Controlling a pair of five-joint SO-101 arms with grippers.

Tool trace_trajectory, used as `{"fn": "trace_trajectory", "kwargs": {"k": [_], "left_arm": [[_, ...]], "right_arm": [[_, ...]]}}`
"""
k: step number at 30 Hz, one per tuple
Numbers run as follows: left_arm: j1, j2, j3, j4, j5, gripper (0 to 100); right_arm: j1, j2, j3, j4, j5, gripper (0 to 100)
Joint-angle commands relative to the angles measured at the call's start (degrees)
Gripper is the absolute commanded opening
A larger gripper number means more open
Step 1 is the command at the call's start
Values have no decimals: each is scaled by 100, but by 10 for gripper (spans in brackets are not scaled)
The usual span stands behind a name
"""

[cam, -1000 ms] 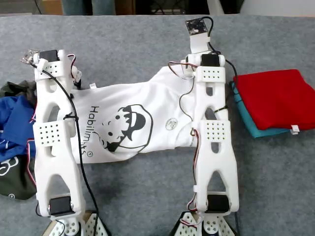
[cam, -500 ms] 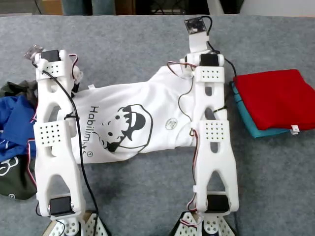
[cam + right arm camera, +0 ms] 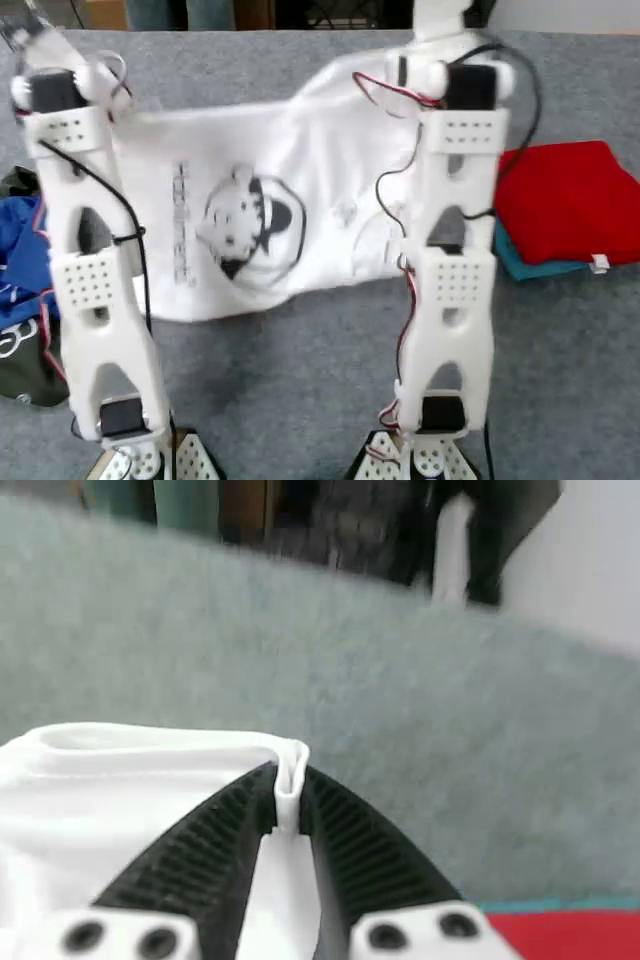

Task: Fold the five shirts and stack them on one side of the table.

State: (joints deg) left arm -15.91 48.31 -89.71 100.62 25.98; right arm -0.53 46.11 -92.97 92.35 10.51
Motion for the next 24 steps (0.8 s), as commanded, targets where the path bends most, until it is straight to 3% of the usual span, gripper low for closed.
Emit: {"fn": "trace_trajectory", "kwargs": {"k": [1, 7, 12, 16, 20, 24], "left_arm": [[-66, -1688, 13, 26, -378, 29], [-110, -3534, 22, 26, -1152, 29], [-242, -4774, 505, 35, -1257, 29], [-822, -5978, 1824, 35, -756, 29], [-831, -7305, 3591, 35, -765, 29], [-813, -8791, 5288, 18, -774, 29]], "right_arm": [[9, -1508, -286, -53, -18, 25], [9, -3099, -286, -818, -18, 18], [9, -3987, -251, -1670, 53, 13], [-26, -4400, -242, -2207, 844, 13], [-35, -4725, -242, -2391, 1451, 13], [-519, -5077, -242, -2286, 1952, 13]]}}
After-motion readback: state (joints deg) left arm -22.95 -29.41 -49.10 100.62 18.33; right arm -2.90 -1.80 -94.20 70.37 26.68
